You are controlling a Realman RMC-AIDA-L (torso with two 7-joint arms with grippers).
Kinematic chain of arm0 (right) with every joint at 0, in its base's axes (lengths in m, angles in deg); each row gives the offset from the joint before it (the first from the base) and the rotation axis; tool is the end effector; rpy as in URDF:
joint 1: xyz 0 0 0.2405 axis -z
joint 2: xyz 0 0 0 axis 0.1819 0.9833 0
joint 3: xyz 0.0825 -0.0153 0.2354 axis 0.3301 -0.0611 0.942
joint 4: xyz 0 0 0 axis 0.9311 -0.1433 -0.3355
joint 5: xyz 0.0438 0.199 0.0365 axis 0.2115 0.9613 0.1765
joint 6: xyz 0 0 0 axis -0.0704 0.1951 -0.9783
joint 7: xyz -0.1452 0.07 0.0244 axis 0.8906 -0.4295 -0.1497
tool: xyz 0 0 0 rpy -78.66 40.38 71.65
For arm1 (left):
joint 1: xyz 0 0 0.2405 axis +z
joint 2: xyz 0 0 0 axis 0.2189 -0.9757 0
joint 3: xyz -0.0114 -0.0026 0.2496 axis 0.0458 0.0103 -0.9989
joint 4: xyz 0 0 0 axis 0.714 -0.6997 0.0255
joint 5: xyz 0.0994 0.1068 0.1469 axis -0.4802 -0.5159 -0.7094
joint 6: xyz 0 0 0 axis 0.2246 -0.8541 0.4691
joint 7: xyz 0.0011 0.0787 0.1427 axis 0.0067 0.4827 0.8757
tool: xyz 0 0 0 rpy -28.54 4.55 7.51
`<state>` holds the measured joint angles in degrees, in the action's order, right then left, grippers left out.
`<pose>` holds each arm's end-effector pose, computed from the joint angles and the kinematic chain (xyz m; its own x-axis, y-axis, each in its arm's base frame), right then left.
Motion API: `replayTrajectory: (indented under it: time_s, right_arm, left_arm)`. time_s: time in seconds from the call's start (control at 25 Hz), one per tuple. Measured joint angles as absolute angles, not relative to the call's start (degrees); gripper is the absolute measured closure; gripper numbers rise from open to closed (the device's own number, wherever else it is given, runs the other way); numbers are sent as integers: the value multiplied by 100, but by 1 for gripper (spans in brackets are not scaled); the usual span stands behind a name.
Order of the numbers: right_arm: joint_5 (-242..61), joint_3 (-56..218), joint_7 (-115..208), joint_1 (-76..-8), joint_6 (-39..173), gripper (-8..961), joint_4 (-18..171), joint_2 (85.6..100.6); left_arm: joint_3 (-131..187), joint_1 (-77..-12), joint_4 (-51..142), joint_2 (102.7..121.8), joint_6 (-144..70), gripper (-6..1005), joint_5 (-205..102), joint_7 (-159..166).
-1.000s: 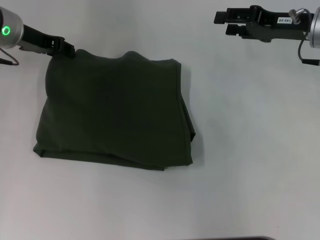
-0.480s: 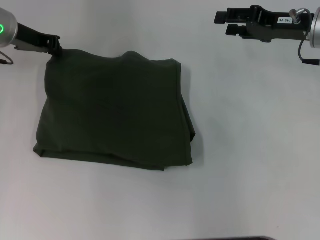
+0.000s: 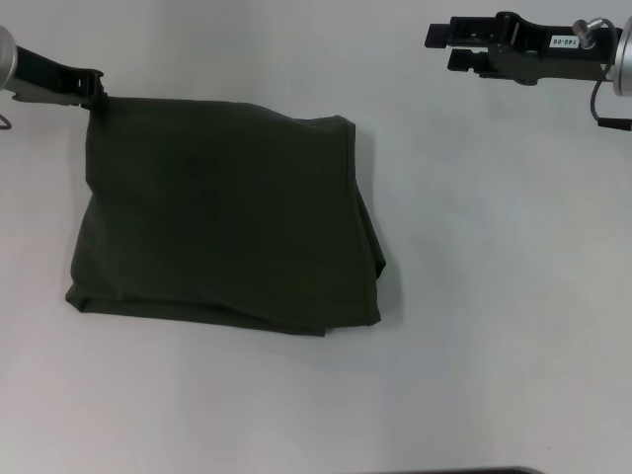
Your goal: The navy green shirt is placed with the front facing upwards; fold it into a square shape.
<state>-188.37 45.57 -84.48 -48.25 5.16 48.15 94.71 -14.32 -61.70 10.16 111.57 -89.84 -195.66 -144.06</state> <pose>0.2512 0.4028 0.0044 0.0973 -0.8220 -0.5612 -0.9697 -0.2052 0.1324 -0.2665 0.4434 0.0151 0.4223 0.8673 0.2635 0.8156 -0.2367 -0.5280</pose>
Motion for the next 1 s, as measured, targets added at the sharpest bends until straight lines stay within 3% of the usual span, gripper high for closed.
replayTrajectory:
  time_s: [0.88, 1.0]
  right_arm:
    - [-18821, 4602, -8516, -4846, 517, 297, 4814, 9471]
    - [-18821, 4610, -8522, -4845, 516, 297, 4814, 9471]
  left_arm:
    - [-1422, -6040, 881, 11198, -8976, 948, -19716, -14408]
    - [-1390, -5972, 764, 11199, -8979, 882, -19715, -14418]
